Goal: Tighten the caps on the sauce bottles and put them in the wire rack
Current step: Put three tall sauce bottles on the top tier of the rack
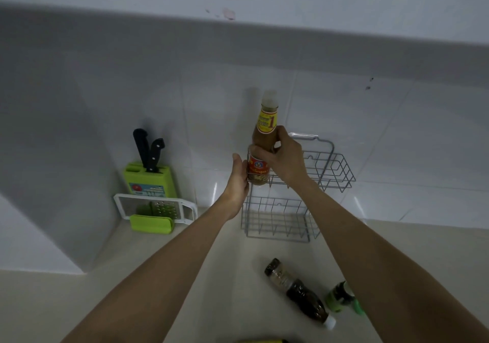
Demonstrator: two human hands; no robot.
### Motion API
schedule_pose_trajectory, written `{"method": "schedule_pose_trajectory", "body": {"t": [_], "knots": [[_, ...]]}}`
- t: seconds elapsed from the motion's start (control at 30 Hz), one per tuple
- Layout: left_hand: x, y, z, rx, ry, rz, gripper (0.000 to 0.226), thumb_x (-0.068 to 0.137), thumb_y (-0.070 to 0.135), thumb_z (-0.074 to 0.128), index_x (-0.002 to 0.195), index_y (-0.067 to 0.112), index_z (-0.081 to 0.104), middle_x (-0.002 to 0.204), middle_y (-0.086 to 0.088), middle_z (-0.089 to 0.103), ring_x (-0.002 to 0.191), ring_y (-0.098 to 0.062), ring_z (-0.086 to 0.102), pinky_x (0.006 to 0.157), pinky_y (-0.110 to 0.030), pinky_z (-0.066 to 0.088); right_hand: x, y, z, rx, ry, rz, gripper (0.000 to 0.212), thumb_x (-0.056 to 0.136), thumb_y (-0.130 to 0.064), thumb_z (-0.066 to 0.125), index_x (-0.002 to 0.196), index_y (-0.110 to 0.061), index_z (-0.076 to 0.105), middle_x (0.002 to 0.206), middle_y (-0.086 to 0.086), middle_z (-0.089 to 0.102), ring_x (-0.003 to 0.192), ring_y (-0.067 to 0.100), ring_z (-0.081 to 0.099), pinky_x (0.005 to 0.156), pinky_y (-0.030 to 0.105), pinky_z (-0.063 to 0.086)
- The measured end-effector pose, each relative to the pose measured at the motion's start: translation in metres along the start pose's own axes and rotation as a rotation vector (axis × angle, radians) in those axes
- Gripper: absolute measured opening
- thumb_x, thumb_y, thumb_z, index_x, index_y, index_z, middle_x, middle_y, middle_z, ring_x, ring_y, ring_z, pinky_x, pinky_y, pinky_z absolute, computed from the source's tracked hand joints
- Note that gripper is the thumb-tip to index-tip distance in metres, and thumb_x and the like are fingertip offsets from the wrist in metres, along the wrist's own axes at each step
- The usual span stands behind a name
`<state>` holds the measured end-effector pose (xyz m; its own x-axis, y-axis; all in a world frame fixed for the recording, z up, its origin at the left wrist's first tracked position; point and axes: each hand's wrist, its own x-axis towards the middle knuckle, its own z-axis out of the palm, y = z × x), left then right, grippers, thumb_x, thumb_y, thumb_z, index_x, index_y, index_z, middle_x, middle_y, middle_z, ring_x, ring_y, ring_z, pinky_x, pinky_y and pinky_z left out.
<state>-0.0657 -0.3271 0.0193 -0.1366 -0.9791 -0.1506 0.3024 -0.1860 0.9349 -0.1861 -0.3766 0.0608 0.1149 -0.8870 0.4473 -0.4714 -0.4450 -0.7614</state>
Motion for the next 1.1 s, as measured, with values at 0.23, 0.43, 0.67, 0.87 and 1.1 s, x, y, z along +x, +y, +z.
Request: {"method": "schedule_pose_trajectory", "body": {"t": [0.23, 0.43, 0.67, 0.87, 1.1], "knots": [[-0.001, 0.000, 0.003, 0.077, 0.049, -0.022, 0.074, 0.093, 0.061, -0.002, 0.152, 0.021, 0.015, 0.159, -0.003, 0.023, 0.147, -0.018, 0.017, 0.119, -0.038, 0.005, -0.009, 0.004, 0.005, -0.002, 0.000, 0.069, 0.046, 0.076, -0.050, 0.074, 0.107, -0.023, 0.052, 0.096, -0.010, 0.061, 0.082, 0.009, 0.062, 0.076, 0.024, 0.053], [-0.013, -0.004, -0.001, 0.136, 0.146, -0.003, 0.071, 0.094, 0.062, 0.001, 0.153, 0.024, 0.011, 0.161, 0.001, 0.014, 0.148, -0.018, 0.010, 0.119, -0.041, 0.006, -0.037, -0.002, 0.001, 0.073, 0.099, 0.040, 0.045, 0.089, -0.046, 0.061, 0.124, -0.020, 0.048, 0.120, -0.002, 0.062, 0.106, 0.007, 0.058, 0.093, 0.023, 0.048], [-0.045, -0.064, -0.025, 0.296, 0.317, -0.064, 0.060, 0.097, 0.055, 0.022, 0.144, 0.022, 0.038, 0.153, -0.001, 0.037, 0.140, -0.022, 0.032, 0.117, -0.048, 0.021, -0.156, 0.055, -0.003, -0.078, 0.106, 0.241, 0.021, 0.093, -0.024, 0.056, 0.113, -0.022, 0.052, 0.107, -0.005, 0.062, 0.101, 0.015, 0.060, 0.085, 0.029, 0.054], [-0.061, -0.092, -0.037, 0.302, 0.266, -0.183, 0.051, 0.100, 0.048, 0.025, 0.135, 0.018, 0.048, 0.140, -0.005, 0.051, 0.127, -0.025, 0.045, 0.106, -0.040, 0.032, -0.230, 0.107, -0.011, -0.712, -0.714, 0.691, 0.076, 0.087, -0.032, 0.064, 0.145, -0.013, 0.019, 0.144, 0.013, 0.032, 0.130, 0.037, 0.033, 0.103, 0.048, 0.040], [-0.058, -0.099, -0.041, 0.338, 0.214, -0.239, 0.053, 0.100, 0.049, 0.024, 0.137, 0.018, 0.046, 0.136, -0.006, 0.055, 0.123, -0.027, 0.050, 0.105, -0.040, 0.035, -0.247, 0.121, -0.011, -0.884, -0.828, 0.747, 0.076, 0.087, -0.017, 0.065, 0.145, -0.010, 0.017, 0.138, 0.017, 0.043, 0.128, 0.035, 0.040, 0.099, 0.042, 0.044]]}}
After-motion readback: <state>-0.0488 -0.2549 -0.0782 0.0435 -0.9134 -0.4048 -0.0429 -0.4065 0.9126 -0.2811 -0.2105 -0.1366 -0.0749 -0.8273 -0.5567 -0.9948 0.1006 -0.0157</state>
